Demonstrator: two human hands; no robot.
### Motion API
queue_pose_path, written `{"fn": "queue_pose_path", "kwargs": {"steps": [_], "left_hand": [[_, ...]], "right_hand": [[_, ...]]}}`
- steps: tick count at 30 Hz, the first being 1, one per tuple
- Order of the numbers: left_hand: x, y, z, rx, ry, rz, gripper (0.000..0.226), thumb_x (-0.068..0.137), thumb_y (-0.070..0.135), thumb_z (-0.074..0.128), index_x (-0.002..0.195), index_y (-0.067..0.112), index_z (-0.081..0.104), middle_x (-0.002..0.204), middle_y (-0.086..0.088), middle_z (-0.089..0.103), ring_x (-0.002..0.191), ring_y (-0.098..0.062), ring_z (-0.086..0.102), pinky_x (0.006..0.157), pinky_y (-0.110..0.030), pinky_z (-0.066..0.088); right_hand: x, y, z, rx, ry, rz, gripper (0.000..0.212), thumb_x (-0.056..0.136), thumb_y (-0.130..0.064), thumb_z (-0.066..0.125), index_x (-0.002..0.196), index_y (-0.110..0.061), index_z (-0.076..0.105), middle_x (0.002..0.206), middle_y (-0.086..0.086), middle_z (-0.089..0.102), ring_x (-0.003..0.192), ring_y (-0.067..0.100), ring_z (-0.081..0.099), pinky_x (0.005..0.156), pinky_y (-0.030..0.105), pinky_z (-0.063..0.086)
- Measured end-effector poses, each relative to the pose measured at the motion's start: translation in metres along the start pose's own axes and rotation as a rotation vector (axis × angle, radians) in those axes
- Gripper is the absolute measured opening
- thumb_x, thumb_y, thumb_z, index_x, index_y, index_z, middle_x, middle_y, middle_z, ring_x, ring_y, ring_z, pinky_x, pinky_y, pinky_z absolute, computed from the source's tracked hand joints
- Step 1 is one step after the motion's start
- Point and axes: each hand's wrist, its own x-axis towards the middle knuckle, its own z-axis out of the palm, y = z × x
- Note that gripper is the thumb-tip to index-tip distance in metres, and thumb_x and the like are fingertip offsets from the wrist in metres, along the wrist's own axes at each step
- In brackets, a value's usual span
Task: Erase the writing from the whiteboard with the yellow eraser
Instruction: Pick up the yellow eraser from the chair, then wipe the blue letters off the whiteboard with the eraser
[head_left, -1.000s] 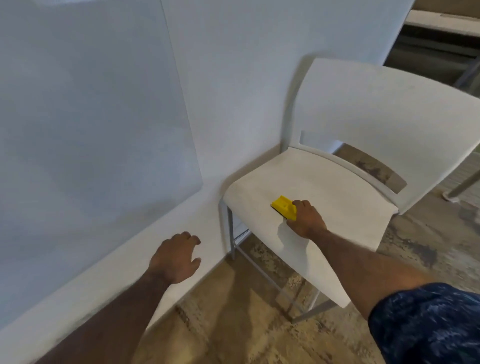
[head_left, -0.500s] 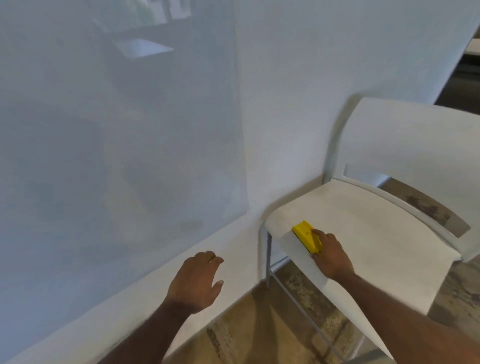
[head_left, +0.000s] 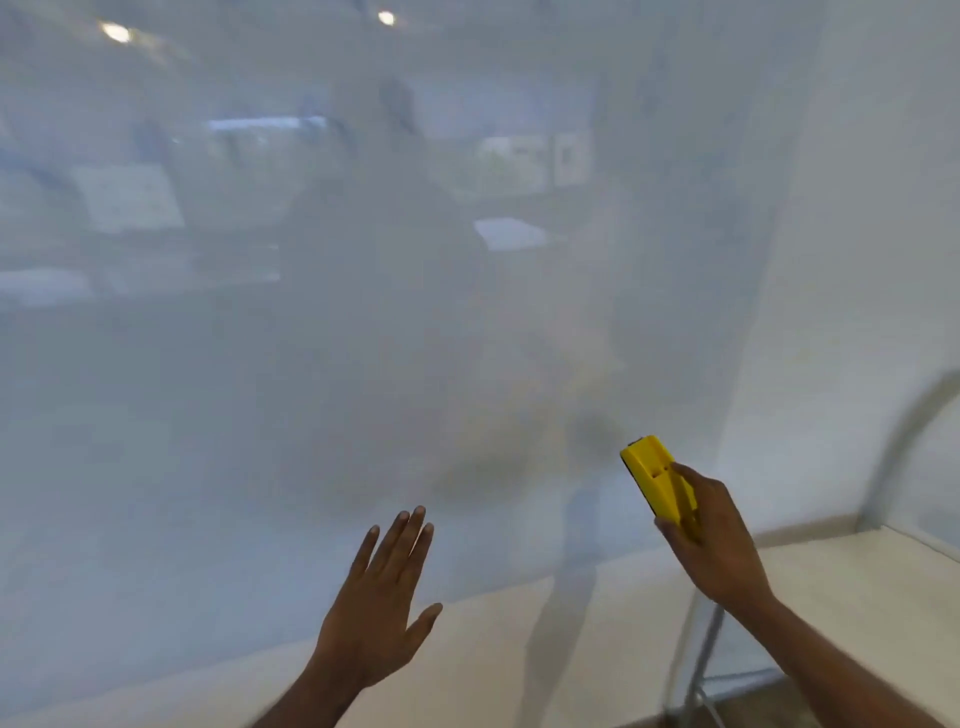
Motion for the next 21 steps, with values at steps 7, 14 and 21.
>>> {"fn": "queue_pose_path", "kwargs": {"steps": [7, 14, 21], "left_hand": [[-0.075, -0.103, -0.057, 0.093, 0.137, -0.153, 0.081, 0.093, 0.060, 0.043, 0.152, 0.005, 0.036, 0.164, -0.012, 0.029, 0.151, -0.025, 0.025, 0.113, -0.046, 0.026], [-0.126, -0.199, -0.102, 0.190, 0.249, -0.259, 0.080, 0.096, 0.059, 0.036, 0.153, 0.003, 0.034, 0.164, -0.013, 0.027, 0.152, -0.025, 0.021, 0.115, -0.047, 0.025], [-0.161, -0.288, -0.161, 0.230, 0.345, -0.348, 0.083, 0.093, 0.056, 0.041, 0.155, 0.003, 0.028, 0.166, -0.014, 0.023, 0.153, -0.026, 0.018, 0.120, -0.047, 0.017]], "right_hand": [[0.039, -0.163, 0.021, 0.043, 0.063, -0.287, 0.067, 0.078, -0.012, 0.078, 0.136, -0.016, 0.044, 0.119, 0.006, 0.050, 0.099, 0.020, 0.051, 0.071, 0.034, 0.044], [0.065, -0.303, 0.050, 0.036, 0.157, -0.525, 0.066, 0.075, -0.014, 0.079, 0.134, -0.016, 0.047, 0.114, 0.006, 0.049, 0.102, 0.028, 0.052, 0.083, 0.044, 0.047], [0.088, -0.435, 0.077, 0.007, 0.242, -0.649, 0.066, 0.076, -0.016, 0.077, 0.136, -0.016, 0.048, 0.112, 0.012, 0.049, 0.104, 0.033, 0.052, 0.085, 0.046, 0.045]]}}
